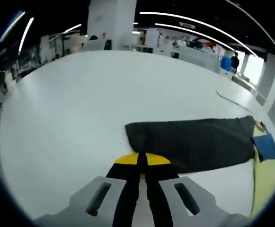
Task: Fold the garment on the visible template until the final outline fits inside the template.
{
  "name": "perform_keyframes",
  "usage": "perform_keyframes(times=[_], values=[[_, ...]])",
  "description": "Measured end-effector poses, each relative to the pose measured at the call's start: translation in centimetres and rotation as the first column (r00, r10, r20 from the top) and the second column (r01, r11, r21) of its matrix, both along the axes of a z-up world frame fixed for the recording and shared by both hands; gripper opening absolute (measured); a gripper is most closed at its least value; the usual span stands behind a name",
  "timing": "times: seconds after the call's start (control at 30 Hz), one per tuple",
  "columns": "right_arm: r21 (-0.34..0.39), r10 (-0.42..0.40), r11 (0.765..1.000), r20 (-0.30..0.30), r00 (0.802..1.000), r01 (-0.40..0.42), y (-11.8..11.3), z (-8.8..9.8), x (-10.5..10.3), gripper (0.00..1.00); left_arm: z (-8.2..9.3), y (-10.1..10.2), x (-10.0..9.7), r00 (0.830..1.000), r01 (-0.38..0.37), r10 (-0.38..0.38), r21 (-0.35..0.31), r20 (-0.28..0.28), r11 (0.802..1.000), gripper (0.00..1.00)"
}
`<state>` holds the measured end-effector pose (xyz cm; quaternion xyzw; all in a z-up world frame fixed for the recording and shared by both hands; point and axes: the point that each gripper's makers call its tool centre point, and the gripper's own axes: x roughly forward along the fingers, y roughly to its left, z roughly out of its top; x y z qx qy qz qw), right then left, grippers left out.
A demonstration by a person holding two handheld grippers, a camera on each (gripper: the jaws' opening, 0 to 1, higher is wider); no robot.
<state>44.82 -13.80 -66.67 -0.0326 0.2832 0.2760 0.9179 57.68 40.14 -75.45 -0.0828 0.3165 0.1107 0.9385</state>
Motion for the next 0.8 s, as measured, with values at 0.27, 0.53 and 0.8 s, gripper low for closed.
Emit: perform_keyframes(times=[0.27, 0.53, 0.8], values=[[0.003, 0.010, 1.000, 0.004, 1.000, -0.010, 0.1, 0.1, -0.1, 0.92, 1.1, -0.5, 0.2, 0.999, 0.037, -0.038, 0.018, 0.009, 0.999, 0.00], [0.019, 0.014, 1.000, 0.021, 1.000, -0.014, 0.2, 0.3, -0.1, 0.93, 2.8, -2.0, 1.0, 0.996, 0.065, -0.063, -0.035, 0.068, 0.997, 0.00], [0.025, 0.024, 0.999, 0.035, 0.999, -0.025, 0.4, 0.5, -0.2, 0.93, 4.0, -3.9, 1.8, 0.989, 0.113, -0.109, -0.043, 0.098, 0.993, 0.00]])
